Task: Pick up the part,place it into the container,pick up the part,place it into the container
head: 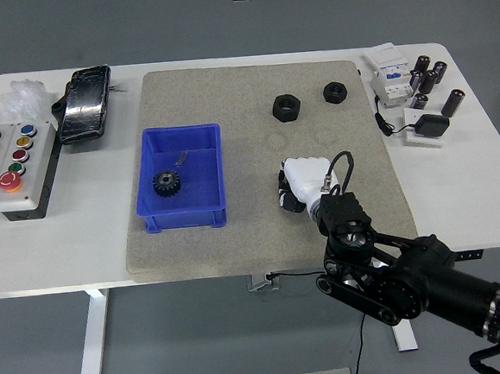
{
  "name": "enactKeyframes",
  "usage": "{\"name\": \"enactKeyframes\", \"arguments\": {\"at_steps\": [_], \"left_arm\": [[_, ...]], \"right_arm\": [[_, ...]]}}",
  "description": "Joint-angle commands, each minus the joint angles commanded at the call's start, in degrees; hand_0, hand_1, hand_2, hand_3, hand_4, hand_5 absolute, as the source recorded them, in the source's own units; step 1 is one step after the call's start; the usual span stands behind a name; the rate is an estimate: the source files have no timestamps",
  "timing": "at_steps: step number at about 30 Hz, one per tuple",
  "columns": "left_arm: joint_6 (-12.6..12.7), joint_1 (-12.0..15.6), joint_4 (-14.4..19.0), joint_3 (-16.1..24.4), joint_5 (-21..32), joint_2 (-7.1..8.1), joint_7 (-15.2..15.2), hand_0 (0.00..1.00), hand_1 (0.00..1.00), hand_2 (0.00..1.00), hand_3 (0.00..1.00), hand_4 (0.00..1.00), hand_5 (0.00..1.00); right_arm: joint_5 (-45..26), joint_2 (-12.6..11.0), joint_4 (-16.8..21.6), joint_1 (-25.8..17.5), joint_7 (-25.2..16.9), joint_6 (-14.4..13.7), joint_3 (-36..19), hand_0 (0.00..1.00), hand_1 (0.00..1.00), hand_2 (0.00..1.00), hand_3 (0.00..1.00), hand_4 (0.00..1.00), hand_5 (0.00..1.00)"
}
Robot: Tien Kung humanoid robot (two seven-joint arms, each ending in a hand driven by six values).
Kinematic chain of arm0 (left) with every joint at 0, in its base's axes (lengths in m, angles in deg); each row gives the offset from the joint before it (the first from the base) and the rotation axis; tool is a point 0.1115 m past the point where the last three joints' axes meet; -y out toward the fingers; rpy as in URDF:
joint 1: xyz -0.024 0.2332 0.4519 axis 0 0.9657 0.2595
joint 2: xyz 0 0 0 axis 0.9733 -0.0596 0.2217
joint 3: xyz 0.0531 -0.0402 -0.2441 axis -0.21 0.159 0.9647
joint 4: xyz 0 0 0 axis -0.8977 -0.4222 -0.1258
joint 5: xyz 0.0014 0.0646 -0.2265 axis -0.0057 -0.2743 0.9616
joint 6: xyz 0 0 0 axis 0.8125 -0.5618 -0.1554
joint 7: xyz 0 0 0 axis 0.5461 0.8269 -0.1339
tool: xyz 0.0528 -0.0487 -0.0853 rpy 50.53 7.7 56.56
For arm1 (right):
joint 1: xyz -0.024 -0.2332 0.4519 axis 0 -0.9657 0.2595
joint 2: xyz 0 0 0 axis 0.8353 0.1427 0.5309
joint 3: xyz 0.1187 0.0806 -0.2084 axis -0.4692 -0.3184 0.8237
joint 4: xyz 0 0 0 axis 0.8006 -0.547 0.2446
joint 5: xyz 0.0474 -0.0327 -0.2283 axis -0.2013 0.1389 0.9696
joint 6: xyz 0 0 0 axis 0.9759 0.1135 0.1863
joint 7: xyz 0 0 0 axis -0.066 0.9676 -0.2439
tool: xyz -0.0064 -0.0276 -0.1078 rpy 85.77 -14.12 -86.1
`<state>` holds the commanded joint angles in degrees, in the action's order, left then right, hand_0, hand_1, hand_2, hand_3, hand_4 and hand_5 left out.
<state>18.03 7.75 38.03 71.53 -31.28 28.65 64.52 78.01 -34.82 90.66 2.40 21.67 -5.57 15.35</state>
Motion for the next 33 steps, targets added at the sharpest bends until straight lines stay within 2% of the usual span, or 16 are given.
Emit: {"name": "enactKeyframes", "arguments": {"at_steps": [8, 9, 10, 19, 20, 22, 24, 26, 27, 32, 33], "left_arm": [[0.1, 0.0, 0.0, 0.0, 0.0, 0.02, -0.2, 0.665, 0.573, 0.550, 0.637, 0.593, 0.465], [0.1, 0.0, 0.0, 0.0, 0.0, 0.03, -0.2, 0.665, 0.573, 0.551, 0.638, 0.599, 0.468], [0.1, 0.0, 0.0, 0.0, 0.0, 0.03, -0.2, 0.665, 0.573, 0.551, 0.638, 0.599, 0.468], [0.3, -0.1, 0.0, -0.5, 0.3, 0.00, -0.6, 0.665, 0.573, 0.552, 0.639, 0.599, 0.472], [0.3, -0.1, 0.0, -0.5, 0.4, 0.00, -0.6, 0.664, 0.573, 0.552, 0.640, 0.598, 0.481], [0.4, -0.1, 0.0, -0.5, 0.4, -0.02, -0.6, 0.664, 0.573, 0.552, 0.640, 0.598, 0.481], [0.3, -0.1, 0.0, -0.5, 0.4, -0.04, -0.6, 0.664, 0.573, 0.552, 0.640, 0.598, 0.481], [0.3, 0.0, 0.0, -0.5, 0.4, -0.07, -0.6, 0.664, 0.573, 0.552, 0.640, 0.598, 0.481], [0.3, 0.0, 0.0, -0.5, 0.3, -0.09, -0.5, 0.664, 0.573, 0.554, 0.641, 0.598, 0.489], [0.3, 0.0, 0.0, -0.4, 0.3, -0.16, -0.5, 0.664, 0.573, 0.554, 0.641, 0.598, 0.489], [0.3, 0.0, 0.0, -0.4, 0.2, -0.18, -0.5, 0.664, 0.573, 0.554, 0.641, 0.599, 0.491]], "right_arm": [[0.5, -0.2, -0.2, 0.1, 0.0, -2.0, 0.3, 0.294, 0.425, 0.359, 0.554, 0.002, 0.113], [0.7, -0.2, -0.2, 0.1, 0.0, -2.4, 0.4, 0.252, 0.417, 0.369, 0.545, 0.002, 0.122], [0.9, -0.2, -0.1, 0.2, 0.0, -2.9, 0.4, 0.252, 0.417, 0.369, 0.545, 0.002, 0.122], [0.8, -0.1, -0.1, 0.3, 0.0, -9.0, 0.3, 0.222, 0.411, 0.368, 0.534, 0.002, 0.124], [1.1, -0.1, 0.0, 0.3, 0.0, -9.6, 0.0, 0.238, 0.443, 0.426, 0.549, 0.002, 0.046], [1.8, -0.3, 0.5, 0.2, 0.0, -10.6, -1.0, 0.238, 0.443, 0.426, 0.549, 0.002, 0.046], [2.7, -0.5, 1.4, 0.0, 0.0, -10.4, -2.7, 0.238, 0.443, 0.426, 0.549, 0.002, 0.046], [3.5, -0.8, 3.0, -0.2, 0.0, -8.4, -5.0, 0.238, 0.443, 0.426, 0.549, 0.002, 0.046], [3.9, -1.0, 3.8, -0.3, 0.0, -7.1, -6.0, 0.337, 0.725, 0.934, 0.955, 0.760, 0.400], [5.8, -2.3, 8.7, -1.2, 0.0, 0.3, -10.0, 0.337, 0.725, 0.934, 0.955, 0.760, 0.400], [6.1, -2.5, 9.8, -1.5, 0.0, 1.8, -10.7, 0.328, 0.720, 0.998, 0.998, 0.998, 0.598]]}}
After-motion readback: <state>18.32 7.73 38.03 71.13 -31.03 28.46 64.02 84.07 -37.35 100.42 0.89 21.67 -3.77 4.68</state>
